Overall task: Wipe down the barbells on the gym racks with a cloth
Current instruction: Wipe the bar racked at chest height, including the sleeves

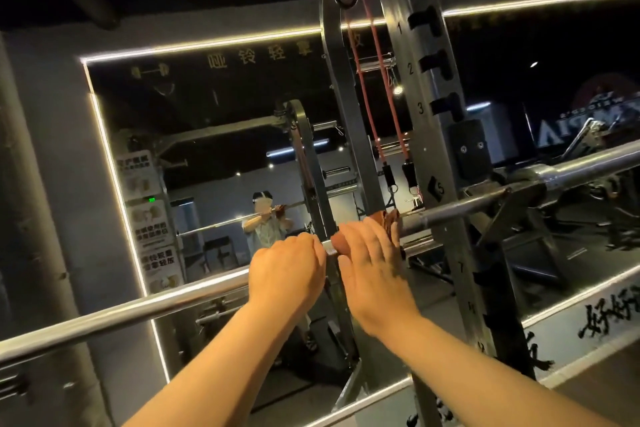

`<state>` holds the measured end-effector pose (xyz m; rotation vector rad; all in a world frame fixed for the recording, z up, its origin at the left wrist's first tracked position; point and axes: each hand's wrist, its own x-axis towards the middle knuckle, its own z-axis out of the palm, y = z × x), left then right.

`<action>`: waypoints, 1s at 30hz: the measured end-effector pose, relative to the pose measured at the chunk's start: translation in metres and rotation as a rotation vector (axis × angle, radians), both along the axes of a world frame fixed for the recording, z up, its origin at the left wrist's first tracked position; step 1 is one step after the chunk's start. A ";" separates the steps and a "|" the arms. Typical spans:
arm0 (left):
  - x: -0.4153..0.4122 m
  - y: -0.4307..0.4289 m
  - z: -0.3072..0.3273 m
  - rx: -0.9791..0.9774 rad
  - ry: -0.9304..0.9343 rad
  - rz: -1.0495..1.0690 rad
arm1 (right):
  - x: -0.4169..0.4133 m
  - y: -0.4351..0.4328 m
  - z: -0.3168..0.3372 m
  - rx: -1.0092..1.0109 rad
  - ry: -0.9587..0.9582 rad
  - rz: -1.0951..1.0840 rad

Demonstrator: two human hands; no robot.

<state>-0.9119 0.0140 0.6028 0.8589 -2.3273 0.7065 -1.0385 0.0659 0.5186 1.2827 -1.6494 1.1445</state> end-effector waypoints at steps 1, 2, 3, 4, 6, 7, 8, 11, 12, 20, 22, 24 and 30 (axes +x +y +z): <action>0.000 -0.001 -0.001 -0.016 -0.009 0.000 | -0.012 0.005 -0.001 -0.011 0.068 -0.056; 0.001 -0.002 -0.002 -0.023 -0.019 0.000 | -0.027 0.008 -0.002 -0.011 0.069 -0.107; 0.001 -0.002 -0.003 -0.020 -0.027 -0.003 | -0.038 0.012 -0.001 -0.026 0.020 -0.150; 0.001 -0.002 -0.004 -0.016 -0.034 -0.007 | -0.046 0.015 0.000 -0.054 -0.049 -0.170; 0.000 -0.002 -0.003 -0.015 -0.033 -0.009 | -0.048 0.015 0.002 -0.132 -0.144 -0.165; 0.000 -0.003 -0.003 -0.023 -0.027 -0.008 | -0.043 0.010 0.001 -0.161 -0.162 -0.151; -0.001 -0.003 -0.003 -0.035 -0.020 -0.007 | -0.035 0.005 0.000 -0.171 -0.178 -0.139; 0.000 -0.002 -0.003 -0.050 0.002 0.000 | -0.017 -0.009 0.001 -0.142 -0.160 -0.133; -0.001 -0.002 -0.002 -0.039 0.003 0.002 | -0.016 -0.010 -0.001 -0.120 -0.128 -0.141; -0.011 -0.003 0.001 0.001 -0.032 -0.009 | -0.078 0.016 -0.007 -0.297 -0.237 -0.134; -0.021 0.000 0.002 -0.002 -0.034 -0.021 | -0.065 0.005 -0.006 -0.406 -0.349 -0.041; -0.032 0.006 0.000 -0.018 -0.040 -0.025 | -0.044 -0.011 -0.008 -0.451 -0.382 0.029; -0.042 0.013 -0.002 -0.073 -0.004 0.003 | -0.071 -0.004 -0.013 -0.536 -0.266 0.186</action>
